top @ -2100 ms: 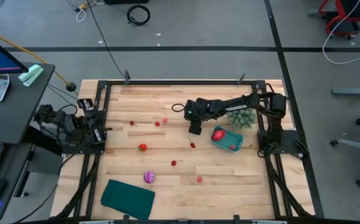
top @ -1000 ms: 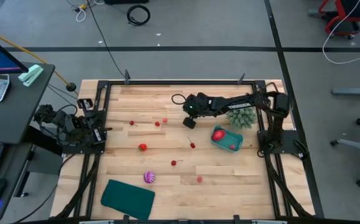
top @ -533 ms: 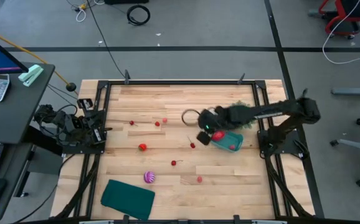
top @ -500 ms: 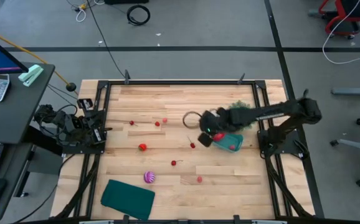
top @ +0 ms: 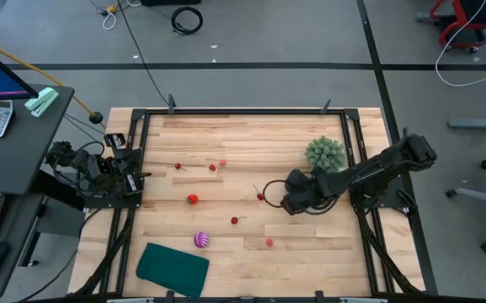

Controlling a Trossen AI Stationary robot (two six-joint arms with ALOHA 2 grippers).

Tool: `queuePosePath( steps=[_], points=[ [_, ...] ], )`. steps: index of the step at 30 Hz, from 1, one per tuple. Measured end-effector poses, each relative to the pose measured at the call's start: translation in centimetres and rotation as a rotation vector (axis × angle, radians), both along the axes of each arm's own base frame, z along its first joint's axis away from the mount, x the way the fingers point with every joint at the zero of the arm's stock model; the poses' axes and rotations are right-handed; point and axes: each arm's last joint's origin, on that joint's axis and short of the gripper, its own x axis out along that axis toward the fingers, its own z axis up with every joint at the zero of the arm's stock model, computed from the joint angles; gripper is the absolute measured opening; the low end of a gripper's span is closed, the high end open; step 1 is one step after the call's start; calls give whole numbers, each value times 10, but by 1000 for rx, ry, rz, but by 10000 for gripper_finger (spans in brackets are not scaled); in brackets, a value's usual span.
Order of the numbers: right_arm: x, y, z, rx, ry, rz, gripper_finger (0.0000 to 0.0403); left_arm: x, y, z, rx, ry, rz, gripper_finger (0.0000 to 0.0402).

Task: Pick and placing Produce into tupperware
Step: Put the cherry into the green bin

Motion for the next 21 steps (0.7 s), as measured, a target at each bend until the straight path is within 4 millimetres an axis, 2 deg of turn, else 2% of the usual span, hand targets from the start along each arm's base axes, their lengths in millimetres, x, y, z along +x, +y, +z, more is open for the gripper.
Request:
queuePosePath(
  steps=[5, 11, 17, 21],
  points=[
    [-7, -1, -17, 4, -16, -16, 8, 0, 0, 0, -2, -4, 1, 13],
    [-9, -2, -25, 6, -29, -17, 17, -1, 1, 1, 49, 2, 56, 25],
    [-8, -2, -23, -3, -16, 21, 52, -1, 1, 1, 97, 16, 103, 21],
    [2, -5, -9, -62, -61, 52, 84, -1, 1, 1, 97, 16, 103, 12]
  ],
)
